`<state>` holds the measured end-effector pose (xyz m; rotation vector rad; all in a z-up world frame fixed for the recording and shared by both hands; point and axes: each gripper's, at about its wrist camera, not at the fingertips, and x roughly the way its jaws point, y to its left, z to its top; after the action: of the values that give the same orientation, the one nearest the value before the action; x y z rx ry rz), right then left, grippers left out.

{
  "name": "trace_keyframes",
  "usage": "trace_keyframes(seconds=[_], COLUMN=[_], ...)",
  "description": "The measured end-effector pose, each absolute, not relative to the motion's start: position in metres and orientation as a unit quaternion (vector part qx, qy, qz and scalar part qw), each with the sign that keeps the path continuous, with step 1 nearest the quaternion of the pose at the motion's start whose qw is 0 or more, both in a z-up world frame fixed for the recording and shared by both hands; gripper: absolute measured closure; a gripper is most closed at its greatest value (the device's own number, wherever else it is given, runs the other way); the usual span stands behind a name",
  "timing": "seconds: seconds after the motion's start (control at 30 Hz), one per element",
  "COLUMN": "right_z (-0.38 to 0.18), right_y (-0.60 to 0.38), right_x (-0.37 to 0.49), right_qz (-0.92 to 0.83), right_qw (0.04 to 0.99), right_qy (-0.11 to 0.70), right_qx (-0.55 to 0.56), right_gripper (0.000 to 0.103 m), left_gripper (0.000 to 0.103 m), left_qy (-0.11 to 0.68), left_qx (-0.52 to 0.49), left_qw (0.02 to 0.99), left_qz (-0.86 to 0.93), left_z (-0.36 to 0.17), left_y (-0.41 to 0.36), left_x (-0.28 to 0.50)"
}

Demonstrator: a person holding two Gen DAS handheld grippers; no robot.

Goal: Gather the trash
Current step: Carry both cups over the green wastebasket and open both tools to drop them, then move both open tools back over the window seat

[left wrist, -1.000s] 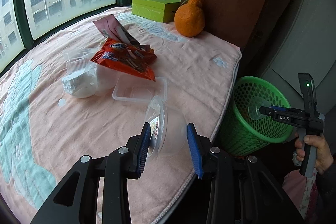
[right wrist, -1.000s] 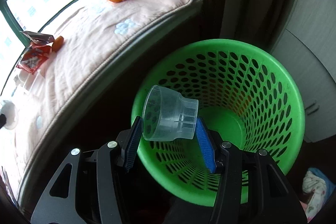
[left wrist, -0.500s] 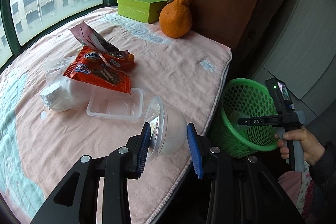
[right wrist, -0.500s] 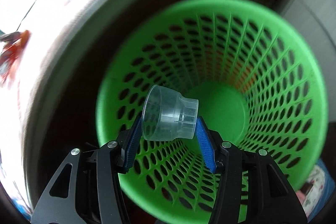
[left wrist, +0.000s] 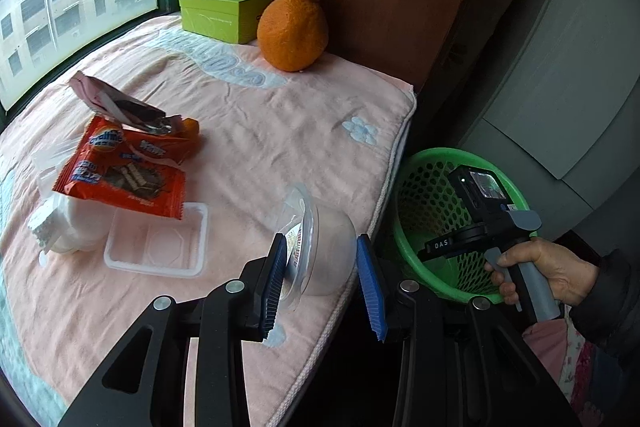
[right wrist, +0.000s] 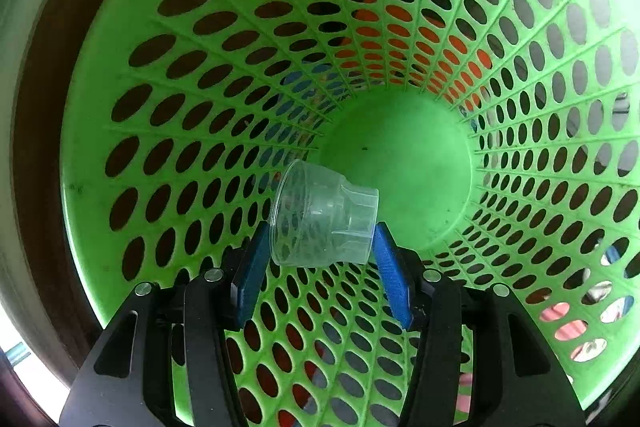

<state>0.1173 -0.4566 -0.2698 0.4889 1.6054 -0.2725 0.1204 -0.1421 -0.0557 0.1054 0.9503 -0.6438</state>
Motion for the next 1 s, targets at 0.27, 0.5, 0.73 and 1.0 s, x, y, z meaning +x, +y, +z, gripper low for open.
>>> trace_keyframes(seconds=[0.27,0.5,0.73,1.0], right_z=[-0.225,-0.143,-0.077,-0.056], right_y=[-0.453,-0.462,-0.470,-0.478], right_x=[0.083,0.038,0.002,-0.031], right_qz=[-0.101,-0.106,-0.137,-0.176], right_qw=[0.710,0.795,0.847,0.861], right_qy=[0.672,0.581,0.497,0.460], right_qx=[0.187,0.136,0.130,0.129], right_gripper=[0.036,0.035,0.031,0.030], left_gripper=[0.068,0.068,0.068,0.055], left_qy=[0.462,0.478,0.496,0.518], left_qx=[0.058,0.076,0.098,0.111], left_qw=[0.817,0.792,0.768,0.741], left_qz=[-0.340,-0.371,-0.393,-0.412], left_z=[-0.062,-0.071,-0.090,-0.113], left_y=[-0.192,-0.244,-0.293,-0.333], left_x=[0.122,0.117,0.107,0.095])
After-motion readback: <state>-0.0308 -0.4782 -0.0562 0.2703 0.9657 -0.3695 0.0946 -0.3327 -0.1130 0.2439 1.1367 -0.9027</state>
